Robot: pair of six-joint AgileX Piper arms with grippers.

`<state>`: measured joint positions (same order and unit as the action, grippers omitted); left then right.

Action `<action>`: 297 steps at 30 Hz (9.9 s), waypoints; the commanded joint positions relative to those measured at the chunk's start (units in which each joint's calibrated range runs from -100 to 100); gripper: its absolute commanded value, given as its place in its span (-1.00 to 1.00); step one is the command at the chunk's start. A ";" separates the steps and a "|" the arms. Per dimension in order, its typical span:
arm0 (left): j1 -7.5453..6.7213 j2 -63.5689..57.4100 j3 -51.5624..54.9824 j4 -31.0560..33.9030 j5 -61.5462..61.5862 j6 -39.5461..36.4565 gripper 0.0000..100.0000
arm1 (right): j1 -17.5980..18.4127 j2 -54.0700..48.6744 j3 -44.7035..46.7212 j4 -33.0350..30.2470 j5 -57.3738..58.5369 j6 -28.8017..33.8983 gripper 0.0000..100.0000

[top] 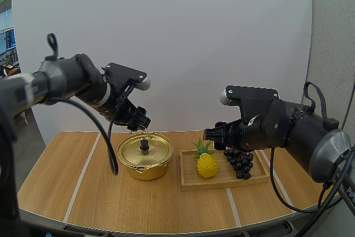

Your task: Open the pot, put the pineapple inside, and close it

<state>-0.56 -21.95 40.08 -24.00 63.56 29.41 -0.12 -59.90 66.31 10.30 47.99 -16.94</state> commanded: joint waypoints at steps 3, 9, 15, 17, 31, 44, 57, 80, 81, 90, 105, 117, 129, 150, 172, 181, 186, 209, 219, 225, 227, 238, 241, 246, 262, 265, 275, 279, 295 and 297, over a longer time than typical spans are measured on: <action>-2.11 6.54 -3.07 0.86 1.10 0.15 1.00 | -0.03 -0.33 -0.32 0.18 -1.09 -0.59 1.00; -2.19 13.52 -5.97 2.44 3.11 0.15 1.00 | -0.03 -0.33 -0.32 0.18 -1.09 -0.59 1.00; -2.19 18.22 -7.91 3.15 3.38 0.15 1.00 | -0.03 -0.33 -0.32 0.18 -1.09 -0.59 1.00; -2.19 18.93 -8.34 3.28 3.38 0.15 1.00 | -0.03 -0.33 -0.32 0.18 -1.09 -0.59 1.00; -2.19 21.43 -8.93 3.49 2.84 -0.18 1.00 | -0.03 -0.33 -0.32 0.18 -1.09 -0.59 1.00; -2.19 21.43 -8.93 3.49 5.36 -0.40 0.14 | -0.03 -0.33 -0.32 0.18 -1.09 -0.59 1.00; -2.19 21.43 -8.93 5.37 5.96 -2.02 -1.00 | -0.03 -0.33 -0.32 0.18 -1.09 -0.59 1.00; -2.19 1.78 -29.38 5.43 12.84 -6.27 -1.00 | -0.03 -0.33 -0.32 0.18 -1.09 -0.59 1.00; -2.19 0.44 -31.24 5.53 12.84 -6.73 -1.00 | -0.03 -0.33 -0.32 0.18 -1.09 -0.59 1.00; -2.12 -5.46 -48.97 9.53 12.67 -12.13 -1.00 | -0.03 -0.33 -0.32 0.18 -1.09 -0.59 1.00; -2.12 -5.73 -69.10 18.83 -0.66 -17.73 -1.00 | 0.81 -0.33 -0.32 1.10 -1.09 -1.29 1.00; -2.12 -5.73 -69.10 18.83 -6.66 -17.73 -1.00 | 5.88 9.68 -10.10 1.42 7.93 -3.29 1.00; -2.12 -5.73 -69.10 18.83 -6.66 -17.73 -1.00 | 6.04 25.14 -14.36 1.42 5.19 -3.29 1.00; -2.12 -5.73 -69.10 18.83 -6.50 -17.73 -1.00 | 5.95 41.35 -19.08 -9.65 3.46 10.47 1.00; -2.12 -5.73 -69.10 18.83 -6.50 -17.73 -1.00 | 5.95 53.12 -19.19 -7.62 -2.50 10.29 1.00; -2.12 -5.73 -69.10 18.83 -6.50 -17.73 -1.00 | 5.95 55.87 -19.19 -7.62 -3.77 10.29 1.00; -2.12 -5.73 -69.10 18.83 -6.50 -17.73 -1.00 | 5.95 56.13 -19.19 -7.62 -4.29 10.29 0.57; -2.12 -5.73 -69.10 18.83 -6.50 -17.73 -1.00 | 12.31 37.88 -25.71 -10.30 1.22 6.70 -1.00; -2.12 -5.73 -69.10 18.83 -6.50 -17.73 -1.00 | 20.10 38.43 -34.20 -10.30 2.31 6.70 -1.00; -2.12 -5.73 -69.10 18.83 -6.50 -17.73 -1.00 | 22.54 44.08 -34.67 -10.30 -0.67 6.70 -1.00; -2.12 -5.73 -69.10 18.83 -6.50 -17.73 -1.00 | 22.93 46.13 -34.79 -10.30 -1.26 6.70 -1.00; -2.12 -5.73 -69.10 18.83 -6.50 -17.73 -1.00 | 23.13 56.78 -34.82 -11.40 -8.26 6.58 -1.00; -2.12 -5.73 -69.10 18.83 -6.50 -17.73 -1.00 | 23.13 58.43 -34.93 -11.40 -10.36 6.58 -1.00; -2.12 -5.73 -69.10 18.83 -6.50 -17.73 -1.00 | 23.13 61.59 -36.45 -11.40 -10.22 6.58 -1.00; -2.12 -5.73 -69.10 18.83 -6.50 -17.73 -1.00 | 23.13 67.24 -39.96 -10.30 -5.03 6.51 -1.00; -2.12 -5.73 -69.10 18.83 -6.50 -17.73 -1.00 | 23.05 67.58 -39.96 -10.30 -4.75 6.51 -0.51; -2.12 -5.73 -69.10 18.83 -6.50 -17.73 -1.00 | 22.49 67.97 -39.96 -10.30 -2.26 6.70 1.00; -2.12 -5.73 -69.10 18.83 -6.50 -17.73 -1.00 | 22.49 67.97 -39.96 -10.69 -2.18 6.70 1.00; -2.12 -5.73 -69.10 18.83 -6.50 -17.73 -1.00 | 22.49 56.95 -39.96 -10.99 -1.25 6.85 1.00; -2.12 -5.73 -69.10 18.83 -6.50 -17.73 -1.00 | 22.49 54.24 -39.96 -10.99 -0.09 6.85 1.00</action>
<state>-2.55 -27.43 -28.54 -5.75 58.94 12.27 22.62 0.64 26.92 0.00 45.38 -10.12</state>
